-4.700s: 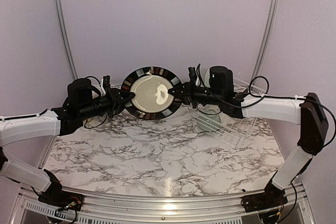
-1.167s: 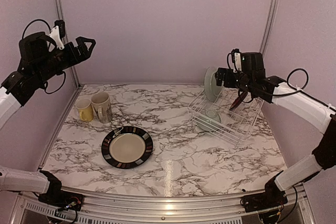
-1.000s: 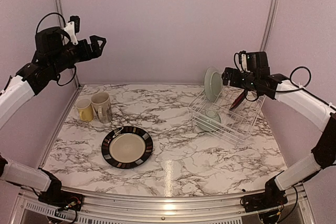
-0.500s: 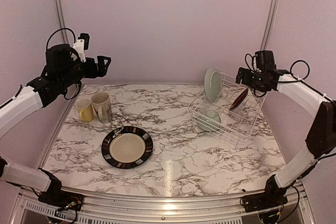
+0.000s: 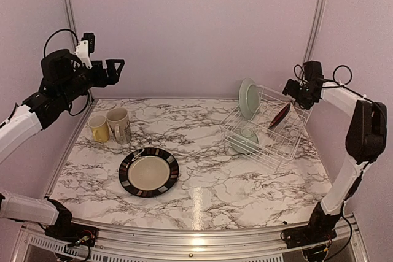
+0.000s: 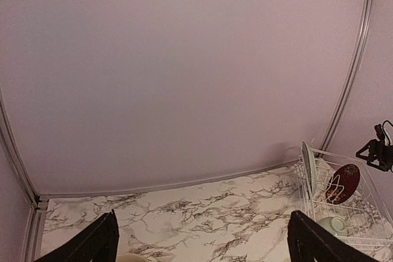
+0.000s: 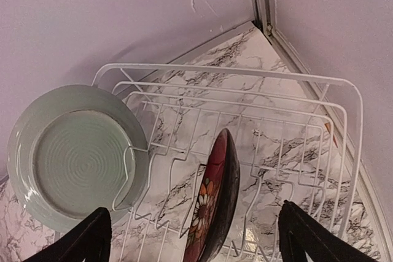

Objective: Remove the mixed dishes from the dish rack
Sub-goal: Grab the plate from the dish rack, then pass from the right arm to the left

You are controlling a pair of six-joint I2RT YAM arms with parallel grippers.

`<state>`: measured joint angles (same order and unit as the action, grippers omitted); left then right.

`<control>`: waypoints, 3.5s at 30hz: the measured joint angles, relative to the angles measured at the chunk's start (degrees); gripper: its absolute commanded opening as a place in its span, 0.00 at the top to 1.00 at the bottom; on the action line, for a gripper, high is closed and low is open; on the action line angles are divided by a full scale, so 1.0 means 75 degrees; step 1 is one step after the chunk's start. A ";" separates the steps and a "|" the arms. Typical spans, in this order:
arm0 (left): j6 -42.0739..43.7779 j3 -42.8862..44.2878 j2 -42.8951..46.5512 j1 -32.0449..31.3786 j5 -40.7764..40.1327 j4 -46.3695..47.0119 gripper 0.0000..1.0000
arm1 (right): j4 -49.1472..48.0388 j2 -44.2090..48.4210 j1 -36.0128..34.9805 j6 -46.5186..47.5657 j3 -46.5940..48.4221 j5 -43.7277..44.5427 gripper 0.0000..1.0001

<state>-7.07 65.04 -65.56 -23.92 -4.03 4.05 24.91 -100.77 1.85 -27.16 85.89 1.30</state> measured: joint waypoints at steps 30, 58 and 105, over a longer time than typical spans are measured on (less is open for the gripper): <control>-0.0169 -0.0067 0.0000 0.0000 0.0312 0.0050 0.02 | 0.0953 -0.4191 -0.3570 0.0402 0.4674 0.4575 0.11; -0.0187 -0.0067 0.0000 0.0003 0.0391 0.0052 0.02 | 0.1958 -0.4741 -0.3710 -0.0411 0.5336 0.6951 1.00; -0.0440 0.0026 -0.0810 -0.0111 0.0941 0.0020 0.02 | -0.1282 0.2556 -0.2232 0.0915 -0.1577 -0.0915 1.00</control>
<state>-10.37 65.23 -71.64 -24.75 3.03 4.21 15.29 -81.60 -14.90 -20.29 74.06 -5.56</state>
